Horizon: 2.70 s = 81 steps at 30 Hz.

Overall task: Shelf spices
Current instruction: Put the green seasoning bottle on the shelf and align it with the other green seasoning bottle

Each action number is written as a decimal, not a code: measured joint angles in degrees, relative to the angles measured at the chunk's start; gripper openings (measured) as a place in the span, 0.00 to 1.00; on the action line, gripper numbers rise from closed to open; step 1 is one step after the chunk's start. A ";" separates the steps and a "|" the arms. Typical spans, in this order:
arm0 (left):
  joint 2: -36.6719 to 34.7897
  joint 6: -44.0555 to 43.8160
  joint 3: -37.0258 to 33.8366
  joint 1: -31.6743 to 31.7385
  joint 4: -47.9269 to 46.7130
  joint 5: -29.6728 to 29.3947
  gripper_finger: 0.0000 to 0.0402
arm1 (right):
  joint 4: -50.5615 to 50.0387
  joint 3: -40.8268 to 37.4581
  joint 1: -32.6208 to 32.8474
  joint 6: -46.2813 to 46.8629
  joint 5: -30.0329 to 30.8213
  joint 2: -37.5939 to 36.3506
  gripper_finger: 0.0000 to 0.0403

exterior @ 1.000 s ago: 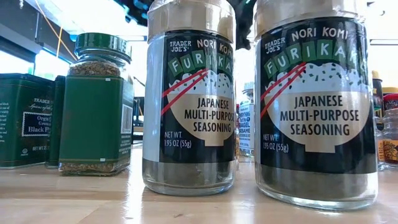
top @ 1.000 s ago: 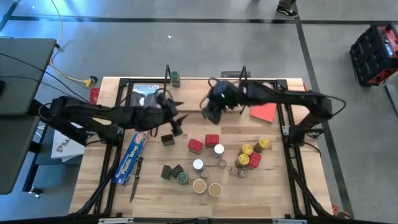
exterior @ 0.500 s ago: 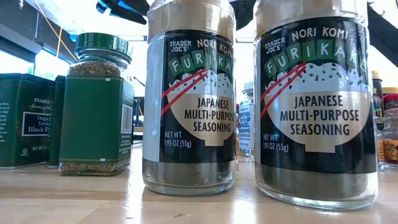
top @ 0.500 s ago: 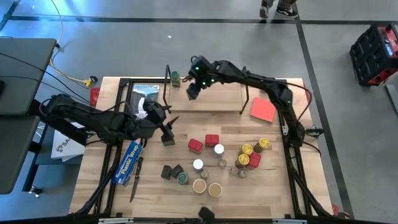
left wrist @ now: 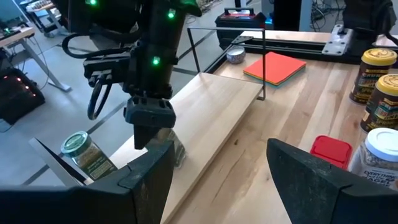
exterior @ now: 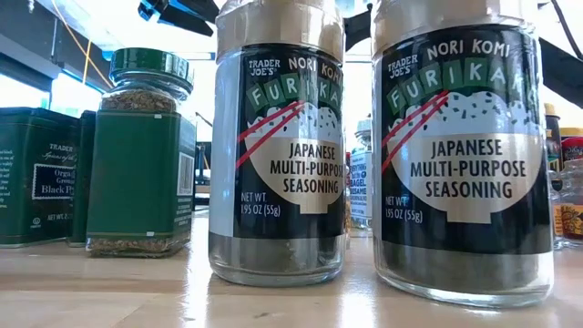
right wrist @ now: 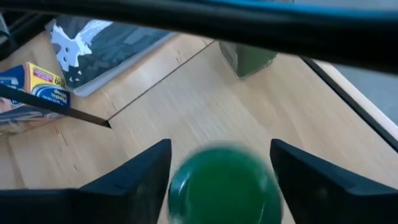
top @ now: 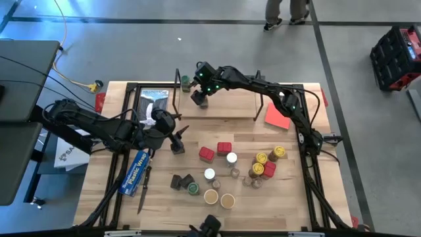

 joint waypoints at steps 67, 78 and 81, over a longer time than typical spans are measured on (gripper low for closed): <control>36.44 12.66 34.86 38.47 -16.25 33.29 0.80 | 14.37 -82.29 44.48 15.29 33.47 -79.69 0.70; 40.68 15.66 34.84 39.19 -17.25 32.15 0.80 | 15.07 -82.29 44.48 15.08 33.46 -79.71 0.70; 40.65 16.19 34.84 39.40 -18.91 32.20 0.80 | 15.07 -82.27 44.48 15.06 33.46 -79.71 0.70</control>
